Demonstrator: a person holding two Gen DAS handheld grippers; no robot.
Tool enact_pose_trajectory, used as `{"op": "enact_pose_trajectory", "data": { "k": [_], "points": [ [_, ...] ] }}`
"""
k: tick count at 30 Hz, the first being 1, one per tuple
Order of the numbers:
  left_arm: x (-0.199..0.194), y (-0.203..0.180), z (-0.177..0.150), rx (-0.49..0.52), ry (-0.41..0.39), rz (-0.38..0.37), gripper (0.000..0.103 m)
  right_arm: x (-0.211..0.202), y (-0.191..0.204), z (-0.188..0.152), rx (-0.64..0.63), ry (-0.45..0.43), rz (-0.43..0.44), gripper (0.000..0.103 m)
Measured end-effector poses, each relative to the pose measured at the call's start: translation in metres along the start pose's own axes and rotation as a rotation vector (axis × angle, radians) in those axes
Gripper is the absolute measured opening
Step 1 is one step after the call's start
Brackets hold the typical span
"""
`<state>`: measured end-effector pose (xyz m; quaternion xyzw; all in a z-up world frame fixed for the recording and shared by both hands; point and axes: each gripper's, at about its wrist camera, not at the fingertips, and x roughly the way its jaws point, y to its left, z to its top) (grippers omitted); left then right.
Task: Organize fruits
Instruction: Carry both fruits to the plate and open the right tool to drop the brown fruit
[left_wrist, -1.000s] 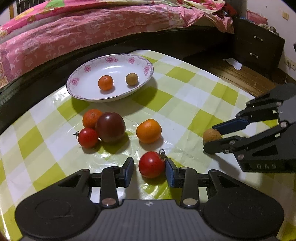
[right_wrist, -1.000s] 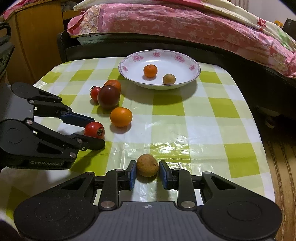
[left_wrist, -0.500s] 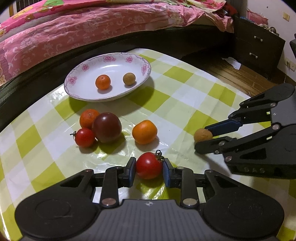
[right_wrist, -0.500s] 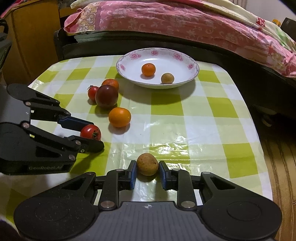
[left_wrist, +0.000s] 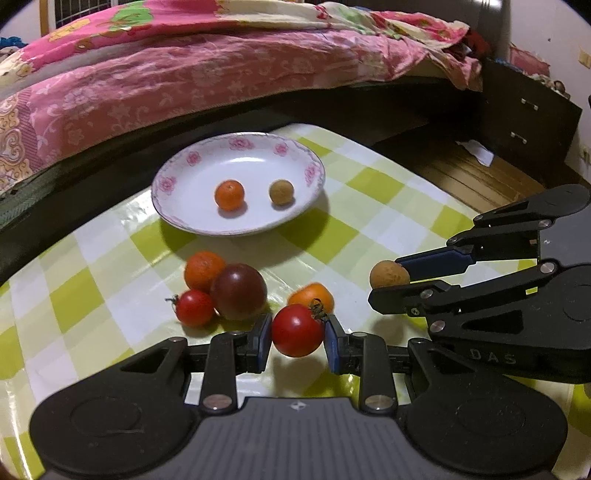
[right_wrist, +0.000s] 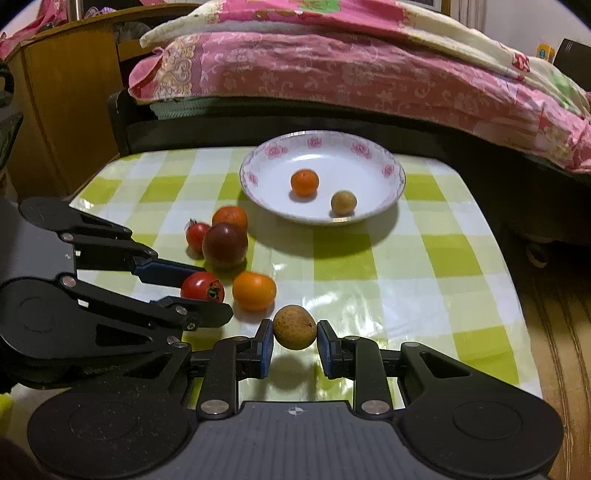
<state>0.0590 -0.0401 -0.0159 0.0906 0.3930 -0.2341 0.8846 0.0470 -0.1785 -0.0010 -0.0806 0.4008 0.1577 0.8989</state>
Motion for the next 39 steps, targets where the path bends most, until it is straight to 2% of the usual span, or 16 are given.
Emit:
{"op": "enact_pose_trajectory", "data": {
  "k": [12, 20, 39],
  "points": [
    [0.004, 0.016, 0.038, -0.007, -0.079, 0.066, 0.037, 0.008, -0.015, 0.034, 0.040, -0.070, -0.013, 0.022],
    [0.026, 0.031, 0.066, -0.007, -0.112, 0.097, 0.037, 0.032, -0.030, 0.065, 0.057, -0.101, -0.044, 0.023],
    [0.074, 0.059, 0.076, -0.033, -0.085, 0.123, 0.037, 0.088, -0.040, 0.108, -0.016, -0.120, -0.097, 0.023]
  ]
}}
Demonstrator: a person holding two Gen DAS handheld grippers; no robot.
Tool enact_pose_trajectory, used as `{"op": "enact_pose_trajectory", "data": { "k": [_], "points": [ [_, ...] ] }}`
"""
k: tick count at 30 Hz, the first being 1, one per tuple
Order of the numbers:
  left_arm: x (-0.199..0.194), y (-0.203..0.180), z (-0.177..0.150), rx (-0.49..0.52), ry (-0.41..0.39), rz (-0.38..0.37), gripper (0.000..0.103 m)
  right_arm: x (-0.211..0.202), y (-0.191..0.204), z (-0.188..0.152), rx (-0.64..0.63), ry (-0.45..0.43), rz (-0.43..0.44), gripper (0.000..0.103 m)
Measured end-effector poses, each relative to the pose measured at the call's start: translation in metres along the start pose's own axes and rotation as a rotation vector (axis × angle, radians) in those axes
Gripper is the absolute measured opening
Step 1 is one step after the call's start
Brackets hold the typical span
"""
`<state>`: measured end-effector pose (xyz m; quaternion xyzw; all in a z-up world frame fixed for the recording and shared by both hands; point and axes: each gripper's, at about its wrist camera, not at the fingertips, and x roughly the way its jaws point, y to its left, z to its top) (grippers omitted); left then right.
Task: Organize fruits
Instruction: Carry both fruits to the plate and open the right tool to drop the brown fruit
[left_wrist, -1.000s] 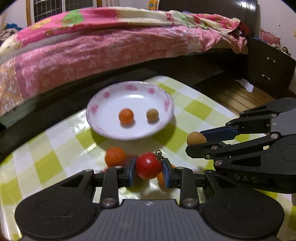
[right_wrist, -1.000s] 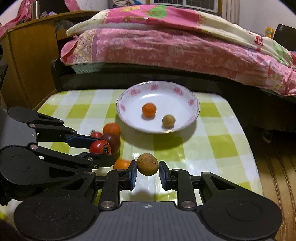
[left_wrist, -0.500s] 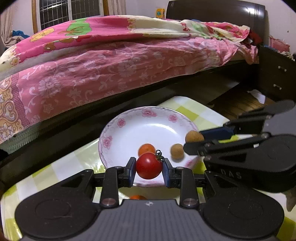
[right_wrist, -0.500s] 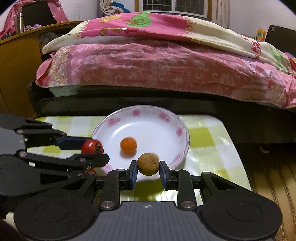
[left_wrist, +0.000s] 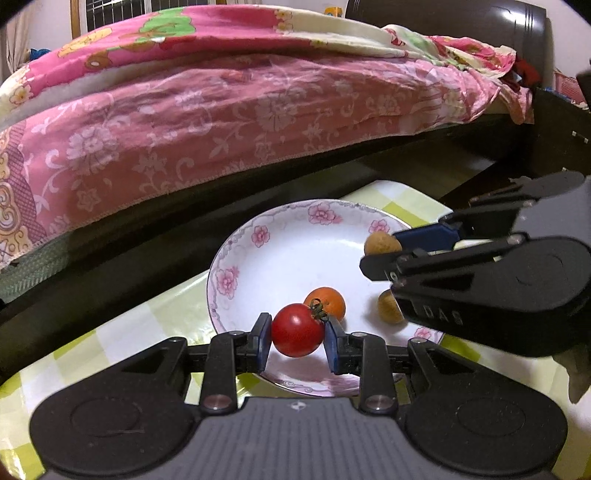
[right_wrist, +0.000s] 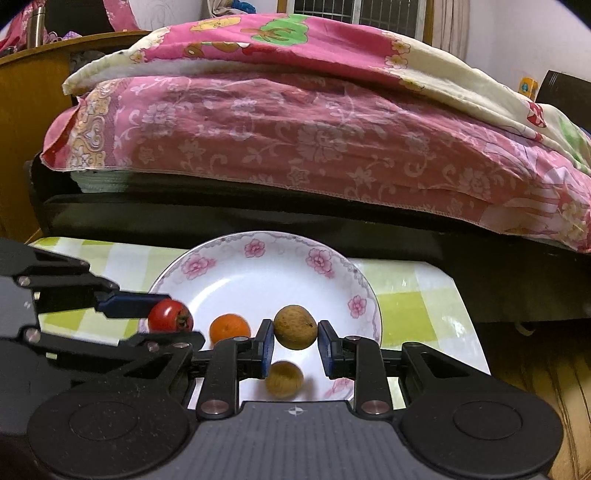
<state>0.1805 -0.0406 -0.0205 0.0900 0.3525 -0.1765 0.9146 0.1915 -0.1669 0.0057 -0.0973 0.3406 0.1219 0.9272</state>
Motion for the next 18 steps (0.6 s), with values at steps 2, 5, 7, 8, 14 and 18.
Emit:
{"op": "enact_pose_trajectory", "data": {
  "k": [2, 5, 7, 8, 14, 18],
  "points": [
    [0.003, 0.001, 0.000, -0.004, 0.004, 0.001, 0.037, 0.005, 0.000, 0.002, -0.003, 0.003, -0.002, 0.023],
    [0.006, 0.003, -0.001, -0.010, 0.010, 0.006, 0.037, 0.013, -0.001, 0.003, -0.010, 0.016, 0.000, 0.023],
    [0.009, 0.005, -0.002, -0.014, 0.016, 0.005, 0.037, 0.017, -0.001, 0.002, -0.013, 0.025, 0.000, 0.023],
    [0.010, 0.005, -0.002, -0.016, 0.019, 0.005, 0.037, 0.018, -0.001, 0.001, -0.014, 0.028, -0.001, 0.023],
    [0.012, 0.005, -0.003, -0.020, 0.023, 0.008, 0.038, 0.022, -0.001, -0.001, -0.012, 0.032, -0.005, 0.023],
    [0.011, 0.005, -0.003, -0.020, 0.024, 0.010, 0.039, 0.022, 0.000, 0.000, -0.012, 0.028, -0.008, 0.024]
  ]
}}
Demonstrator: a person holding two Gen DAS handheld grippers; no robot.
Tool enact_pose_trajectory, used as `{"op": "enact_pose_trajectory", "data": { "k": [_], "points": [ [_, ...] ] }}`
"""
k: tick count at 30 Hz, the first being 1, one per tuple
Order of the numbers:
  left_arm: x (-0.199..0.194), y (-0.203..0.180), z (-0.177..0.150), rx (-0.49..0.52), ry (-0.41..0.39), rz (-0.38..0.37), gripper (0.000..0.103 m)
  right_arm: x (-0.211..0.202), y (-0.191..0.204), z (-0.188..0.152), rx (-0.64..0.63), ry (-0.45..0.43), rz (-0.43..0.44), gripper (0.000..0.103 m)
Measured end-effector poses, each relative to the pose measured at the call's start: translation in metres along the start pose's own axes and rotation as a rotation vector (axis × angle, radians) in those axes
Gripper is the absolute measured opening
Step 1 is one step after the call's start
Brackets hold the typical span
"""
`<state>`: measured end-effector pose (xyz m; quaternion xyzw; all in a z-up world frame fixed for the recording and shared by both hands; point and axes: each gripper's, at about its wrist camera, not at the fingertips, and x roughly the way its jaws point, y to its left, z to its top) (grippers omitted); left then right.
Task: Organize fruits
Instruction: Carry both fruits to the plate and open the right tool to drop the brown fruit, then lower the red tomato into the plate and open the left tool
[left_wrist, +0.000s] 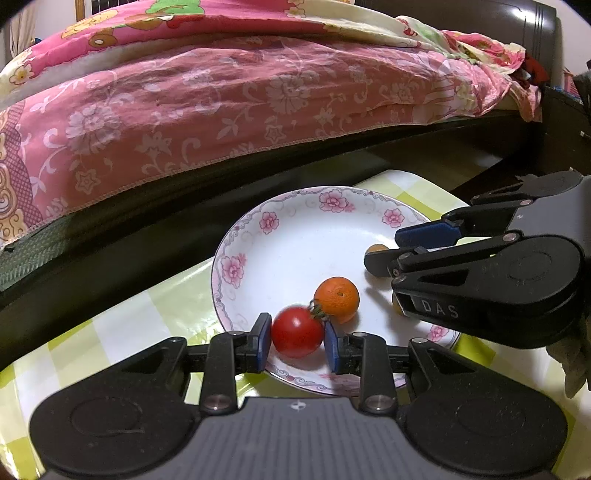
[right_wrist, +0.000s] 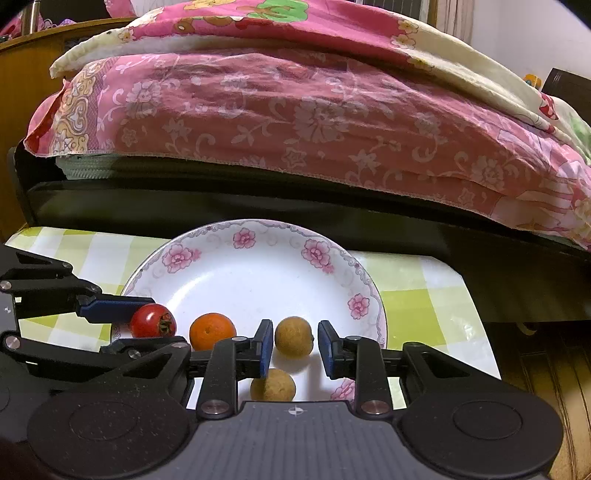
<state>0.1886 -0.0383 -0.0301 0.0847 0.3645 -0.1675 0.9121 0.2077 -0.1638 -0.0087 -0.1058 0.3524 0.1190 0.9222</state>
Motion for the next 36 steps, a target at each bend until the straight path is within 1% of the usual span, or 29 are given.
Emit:
{"op": "enact_pose_trajectory", "data": {
  "k": [4, 13, 27, 36],
  "points": [
    [-0.003, 0.000, 0.001, 0.001, -0.010, 0.006, 0.039, -0.002, -0.001, 0.001, -0.003, -0.007, -0.009, 0.029],
    [-0.016, 0.002, 0.005, -0.008, -0.033, 0.013, 0.040, -0.014, -0.002, 0.006, -0.001, -0.026, -0.024, 0.029],
    [-0.053, -0.007, 0.006, 0.001, -0.082, 0.010, 0.040, -0.048, 0.001, 0.008, -0.015, -0.057, -0.040, 0.029],
    [-0.071, -0.010, 0.003, -0.010, -0.097, 0.003, 0.040, -0.070, 0.005, 0.003, -0.008, -0.068, -0.038, 0.029]
  ]
}}
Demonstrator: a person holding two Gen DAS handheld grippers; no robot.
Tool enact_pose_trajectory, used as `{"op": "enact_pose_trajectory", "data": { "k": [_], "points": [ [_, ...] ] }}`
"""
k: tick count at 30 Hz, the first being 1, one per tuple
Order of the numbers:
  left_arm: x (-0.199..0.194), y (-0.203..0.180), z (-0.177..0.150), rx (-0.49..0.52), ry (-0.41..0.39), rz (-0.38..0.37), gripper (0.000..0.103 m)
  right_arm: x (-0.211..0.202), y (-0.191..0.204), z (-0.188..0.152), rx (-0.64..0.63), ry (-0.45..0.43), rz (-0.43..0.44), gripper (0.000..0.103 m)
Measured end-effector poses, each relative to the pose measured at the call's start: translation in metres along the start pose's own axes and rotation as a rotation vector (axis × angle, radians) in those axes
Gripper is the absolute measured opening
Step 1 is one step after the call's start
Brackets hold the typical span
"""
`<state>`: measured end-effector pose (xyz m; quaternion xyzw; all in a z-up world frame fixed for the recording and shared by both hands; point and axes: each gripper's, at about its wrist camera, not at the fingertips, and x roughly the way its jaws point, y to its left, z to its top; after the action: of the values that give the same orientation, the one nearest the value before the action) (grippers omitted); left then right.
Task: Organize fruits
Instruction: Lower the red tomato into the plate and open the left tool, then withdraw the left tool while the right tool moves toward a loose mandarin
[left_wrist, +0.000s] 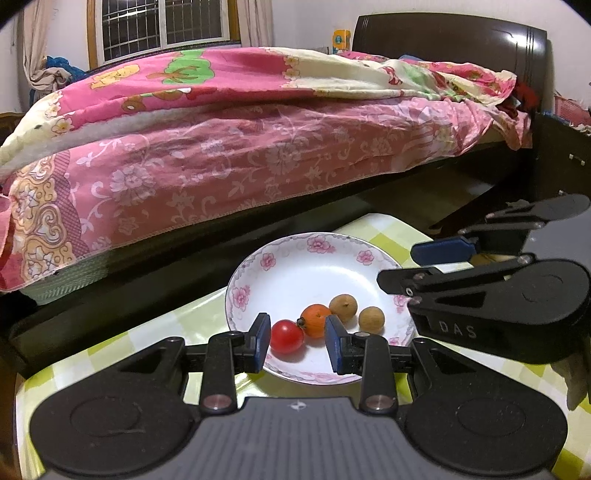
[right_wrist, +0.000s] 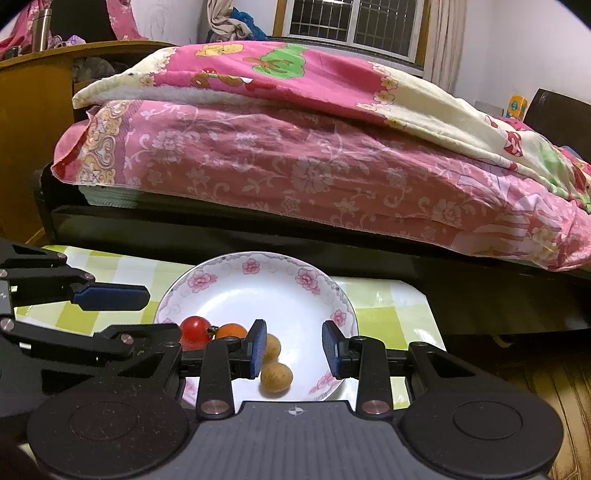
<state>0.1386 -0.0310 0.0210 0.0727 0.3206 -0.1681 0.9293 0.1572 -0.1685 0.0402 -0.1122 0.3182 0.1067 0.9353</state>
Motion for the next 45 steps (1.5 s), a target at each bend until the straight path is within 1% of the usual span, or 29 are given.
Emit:
{"op": "enact_pose_trajectory", "data": {
  "k": [13, 20, 26, 30, 38, 42, 45],
  "points": [
    [-0.028, -0.010, -0.012, -0.001, 0.008, -0.008, 0.040, -0.034, 0.013, -0.022, 0.022, 0.006, 0.034, 0.029],
    [-0.040, -0.017, -0.019, -0.010, 0.030, 0.002, 0.040, -0.047, 0.018, -0.029, 0.033, 0.009, 0.047, 0.029],
    [-0.050, -0.026, -0.028, -0.010, 0.079, 0.010, 0.040, -0.055, 0.023, -0.041, 0.038, 0.034, 0.059, 0.029],
    [-0.055, -0.028, -0.035, -0.018, 0.106, -0.001, 0.040, -0.056, 0.025, -0.047, 0.041, 0.050, 0.067, 0.029],
    [-0.060, -0.013, -0.056, -0.050, 0.155, 0.005, 0.040, -0.057, 0.020, -0.060, 0.060, 0.090, 0.087, 0.029],
    [-0.056, -0.007, -0.067, -0.066, 0.187, 0.013, 0.040, -0.052, 0.021, -0.068, 0.070, 0.119, 0.115, 0.030],
    [-0.051, -0.006, -0.069, -0.070, 0.212, 0.011, 0.040, -0.048, 0.026, -0.071, 0.061, 0.135, 0.134, 0.033]
  ]
}}
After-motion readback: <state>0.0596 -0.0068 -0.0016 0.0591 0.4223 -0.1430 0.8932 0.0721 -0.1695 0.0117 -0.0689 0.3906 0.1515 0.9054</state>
